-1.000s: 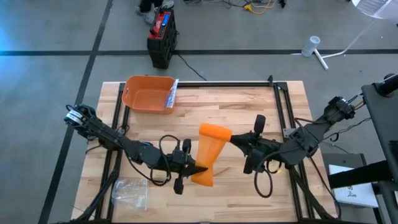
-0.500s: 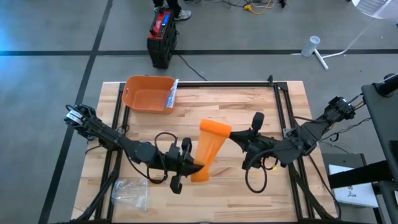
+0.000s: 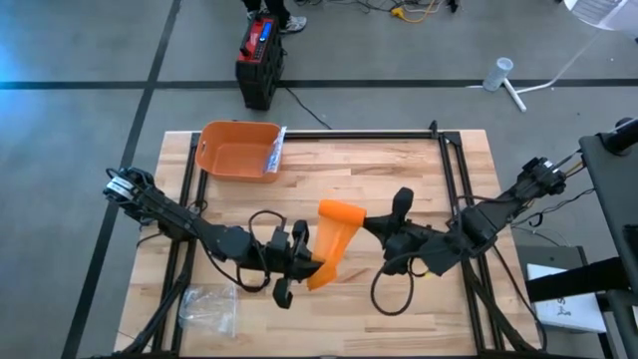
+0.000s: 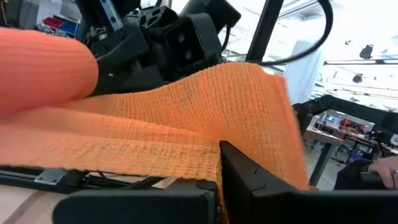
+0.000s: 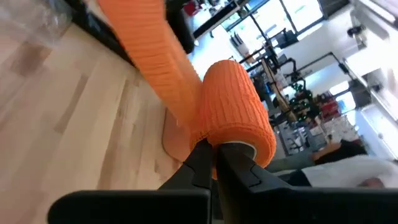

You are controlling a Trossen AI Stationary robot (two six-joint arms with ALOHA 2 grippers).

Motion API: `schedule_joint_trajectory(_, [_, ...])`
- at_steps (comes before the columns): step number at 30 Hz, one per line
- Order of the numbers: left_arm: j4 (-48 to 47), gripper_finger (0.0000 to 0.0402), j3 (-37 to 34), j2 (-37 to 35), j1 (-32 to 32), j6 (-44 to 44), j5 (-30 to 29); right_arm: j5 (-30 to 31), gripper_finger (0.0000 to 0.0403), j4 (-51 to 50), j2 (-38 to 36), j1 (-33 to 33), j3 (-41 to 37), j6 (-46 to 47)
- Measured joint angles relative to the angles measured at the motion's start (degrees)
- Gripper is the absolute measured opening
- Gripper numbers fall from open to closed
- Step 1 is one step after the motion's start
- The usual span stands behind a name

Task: Roll bandage
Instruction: Roll the orange bandage

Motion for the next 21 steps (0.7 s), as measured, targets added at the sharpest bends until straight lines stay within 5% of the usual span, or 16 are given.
schedule_joint_trajectory(21, [4.3, 0.0, 0.0, -0.3, 0.1, -3.5, 2.0, -0.1, 0.0, 0.0, 4.4, 2.6, -0.1, -8.3])
